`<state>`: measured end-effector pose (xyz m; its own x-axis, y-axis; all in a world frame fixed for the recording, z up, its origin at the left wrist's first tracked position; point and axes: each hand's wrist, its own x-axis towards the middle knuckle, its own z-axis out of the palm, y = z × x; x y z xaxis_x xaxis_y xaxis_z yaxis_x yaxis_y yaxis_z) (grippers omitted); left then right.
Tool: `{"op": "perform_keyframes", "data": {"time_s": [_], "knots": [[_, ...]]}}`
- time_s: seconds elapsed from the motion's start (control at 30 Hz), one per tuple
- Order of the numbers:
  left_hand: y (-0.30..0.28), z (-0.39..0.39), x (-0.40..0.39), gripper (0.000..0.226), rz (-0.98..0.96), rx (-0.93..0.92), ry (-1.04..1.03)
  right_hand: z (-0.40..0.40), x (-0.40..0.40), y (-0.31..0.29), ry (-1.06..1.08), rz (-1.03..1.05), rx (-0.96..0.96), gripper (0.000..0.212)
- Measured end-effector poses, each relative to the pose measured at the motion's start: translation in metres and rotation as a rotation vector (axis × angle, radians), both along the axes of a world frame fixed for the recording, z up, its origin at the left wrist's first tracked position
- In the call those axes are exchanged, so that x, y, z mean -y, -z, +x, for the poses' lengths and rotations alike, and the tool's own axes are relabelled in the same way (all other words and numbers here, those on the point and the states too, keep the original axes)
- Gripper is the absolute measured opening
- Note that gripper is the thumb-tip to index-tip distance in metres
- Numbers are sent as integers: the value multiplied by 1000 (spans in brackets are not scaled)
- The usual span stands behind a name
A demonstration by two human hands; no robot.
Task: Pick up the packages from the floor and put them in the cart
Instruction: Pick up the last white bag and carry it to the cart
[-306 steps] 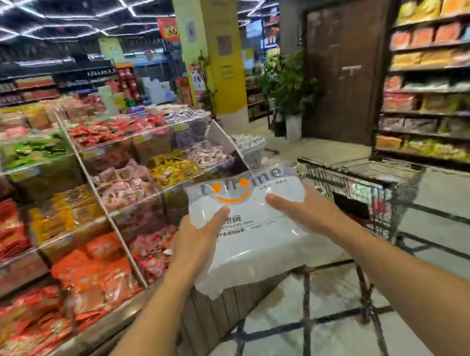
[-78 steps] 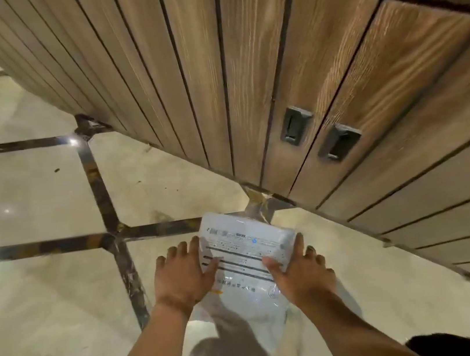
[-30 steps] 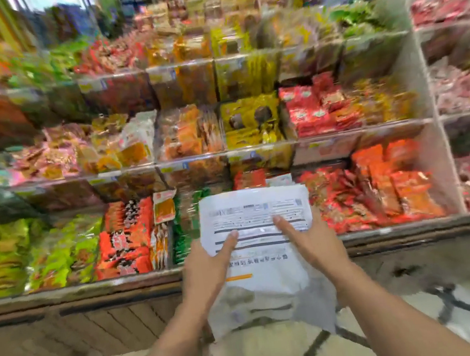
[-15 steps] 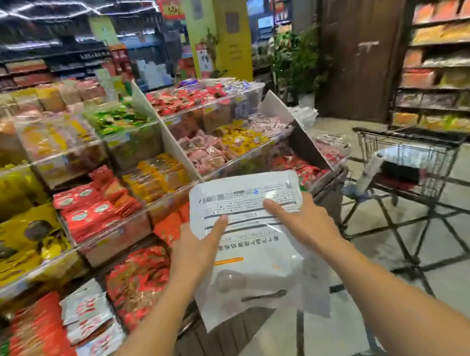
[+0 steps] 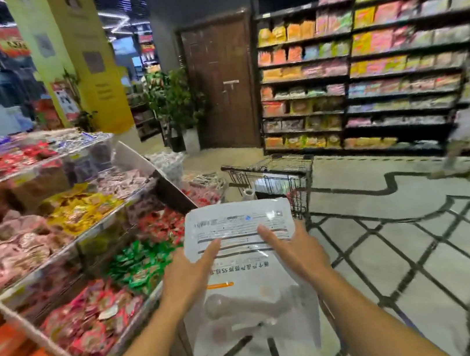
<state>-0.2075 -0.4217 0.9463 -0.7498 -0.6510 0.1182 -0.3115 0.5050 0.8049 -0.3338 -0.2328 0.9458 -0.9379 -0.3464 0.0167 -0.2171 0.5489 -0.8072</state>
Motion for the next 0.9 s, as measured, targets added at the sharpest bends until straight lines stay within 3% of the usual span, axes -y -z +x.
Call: {"op": "perform_keyframes", "data": {"time_s": [0.13, 0.23, 0.3, 0.47, 0.63, 0.8, 0.9], "knots": [[6, -113, 15, 50, 28, -61, 90, -96, 5, -4, 85, 34, -40, 105], [7, -198, 33, 68, 71, -47, 142, -166, 14, -11, 148, 45, -29, 111], [3, -250, 38, 61, 69, -50, 206, -211, 17, -15, 187, 40, -28, 116], [0, -373, 44, 69, 117, -59, 269, -322, 15, -18, 245, 72, -2, 92], [18, -498, 55, 80, 170, -23, 261, -436, 14, -7, 269, 64, 22, 99], [11, -622, 43, 42, 127, -17, 263, -566, 12, -1, 267, 23, 44, 97], [7, -698, 40, 33, 117, -11, 241, -645, 15, -3, 242, 33, 43, 113]]}}
